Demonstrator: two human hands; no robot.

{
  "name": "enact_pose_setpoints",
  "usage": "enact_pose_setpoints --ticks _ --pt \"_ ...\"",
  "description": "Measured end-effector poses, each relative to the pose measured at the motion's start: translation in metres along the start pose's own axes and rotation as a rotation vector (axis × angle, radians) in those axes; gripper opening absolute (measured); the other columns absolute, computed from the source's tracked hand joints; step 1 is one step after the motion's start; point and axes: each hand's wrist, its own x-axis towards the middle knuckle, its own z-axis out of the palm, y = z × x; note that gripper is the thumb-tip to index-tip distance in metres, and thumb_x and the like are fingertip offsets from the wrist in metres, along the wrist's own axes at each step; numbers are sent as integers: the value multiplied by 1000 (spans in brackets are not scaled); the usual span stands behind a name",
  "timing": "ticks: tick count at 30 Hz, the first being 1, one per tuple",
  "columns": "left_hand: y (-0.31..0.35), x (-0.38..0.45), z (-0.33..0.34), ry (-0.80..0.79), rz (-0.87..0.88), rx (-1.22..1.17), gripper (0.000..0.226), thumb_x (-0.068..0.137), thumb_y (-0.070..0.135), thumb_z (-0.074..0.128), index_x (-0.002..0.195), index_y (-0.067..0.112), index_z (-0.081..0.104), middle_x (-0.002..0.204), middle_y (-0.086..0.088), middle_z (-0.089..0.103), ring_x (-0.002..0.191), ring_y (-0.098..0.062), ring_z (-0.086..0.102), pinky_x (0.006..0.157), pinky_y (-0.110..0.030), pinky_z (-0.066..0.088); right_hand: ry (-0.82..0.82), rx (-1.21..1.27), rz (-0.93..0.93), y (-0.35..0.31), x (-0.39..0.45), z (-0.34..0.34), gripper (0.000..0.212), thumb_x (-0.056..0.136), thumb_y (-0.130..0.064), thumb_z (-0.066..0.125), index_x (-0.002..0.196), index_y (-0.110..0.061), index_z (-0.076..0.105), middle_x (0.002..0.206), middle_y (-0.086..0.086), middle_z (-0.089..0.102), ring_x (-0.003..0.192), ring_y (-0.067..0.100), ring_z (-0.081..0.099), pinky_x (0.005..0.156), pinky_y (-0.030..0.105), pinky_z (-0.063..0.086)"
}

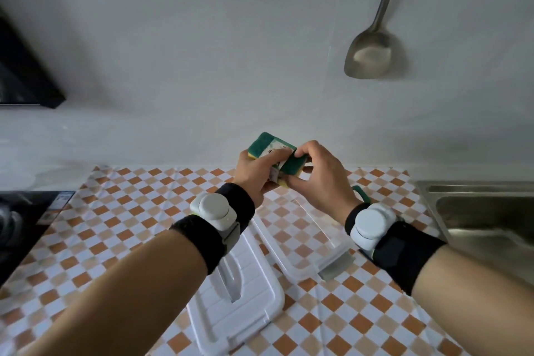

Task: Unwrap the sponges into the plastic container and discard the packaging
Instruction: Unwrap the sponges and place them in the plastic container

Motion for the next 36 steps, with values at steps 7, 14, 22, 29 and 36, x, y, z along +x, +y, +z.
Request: enact_pose_setpoints --ticks 7,14,22,29,36 --pt "3 6 -1 69 -83 -35 63 77 22 90 130 5 61 105 -19 79 75 -30 79 67 -39 64 5 -55 -17 -6 0 -3 23 74 -35 74 87 -21 62 87 -5 58 79 15 56 71 37 52" --pt "7 6 -2 79 -64 -62 76 69 26 93 134 5 60 111 -23 78 79 -32 80 70 -40 64 -12 -65 -10 -10 -1 -8 20 74 -30 76 85 -23 61 87 -6 55 77 12 55 69 31 50" --pt "5 -9 5 -38 -163 -65 35 97 32 72 123 9 64 97 -18 73 77 -32 73 78 -54 65 -17 -84 18 -17 -1 -8 18 75 -20 73 88 -18 60 91 -1 55 79 18 54 65 27 45" --pt "8 -11 -3 -83 -243 -96 78 74 41 87 140 15 55 130 -27 70 103 -43 77 83 -62 62 -53 -53 45 -15 -3 -1 22 76 -18 73 84 -20 52 93 0 49 74 11 49 58 12 34" --pt "9 -9 -9 -24 -155 -52 51 99 25 72 142 25 46 111 -15 73 77 -26 78 72 -51 66 -95 -64 -3 -16 0 3 26 77 -23 76 78 -21 51 86 -1 48 72 10 47 59 12 35"
